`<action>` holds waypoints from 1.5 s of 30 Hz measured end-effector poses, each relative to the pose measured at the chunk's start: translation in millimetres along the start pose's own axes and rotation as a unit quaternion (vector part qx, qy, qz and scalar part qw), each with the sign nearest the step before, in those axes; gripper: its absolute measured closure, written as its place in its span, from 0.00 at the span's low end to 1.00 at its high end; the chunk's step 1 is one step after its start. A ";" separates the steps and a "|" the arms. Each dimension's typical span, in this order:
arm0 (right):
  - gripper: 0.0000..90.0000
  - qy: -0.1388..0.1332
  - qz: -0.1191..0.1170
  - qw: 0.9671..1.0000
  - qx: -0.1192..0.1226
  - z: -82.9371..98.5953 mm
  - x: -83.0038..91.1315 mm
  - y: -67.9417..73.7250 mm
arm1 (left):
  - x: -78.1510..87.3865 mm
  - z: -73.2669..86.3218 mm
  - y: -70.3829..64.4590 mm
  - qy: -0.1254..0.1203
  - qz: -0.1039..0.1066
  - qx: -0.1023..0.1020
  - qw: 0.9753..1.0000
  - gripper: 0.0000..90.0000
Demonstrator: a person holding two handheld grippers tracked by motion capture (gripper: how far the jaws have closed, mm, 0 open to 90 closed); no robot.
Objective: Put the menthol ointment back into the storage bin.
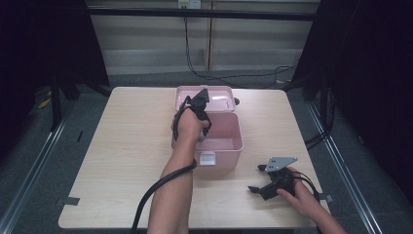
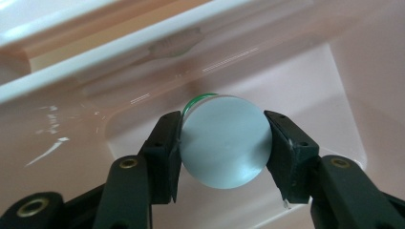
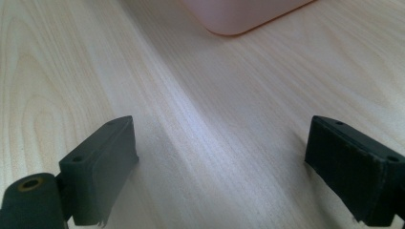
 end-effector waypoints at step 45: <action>0.11 0.000 0.000 1.000 0.000 0.0 0.0 0.0 | -20.2 -0.1 -1.0 -0.022 -0.005 -0.016 1.000 0.54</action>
Point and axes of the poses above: each handheld gripper's, and its own axes: x roughly backward along the jaws, z roughly out of its underside, y roughly to its left, the point moved 8 cm from there along -x, roughly forward along the jaws, and after that the axes turned 2 degrees about -x, right-handed, at the moved point
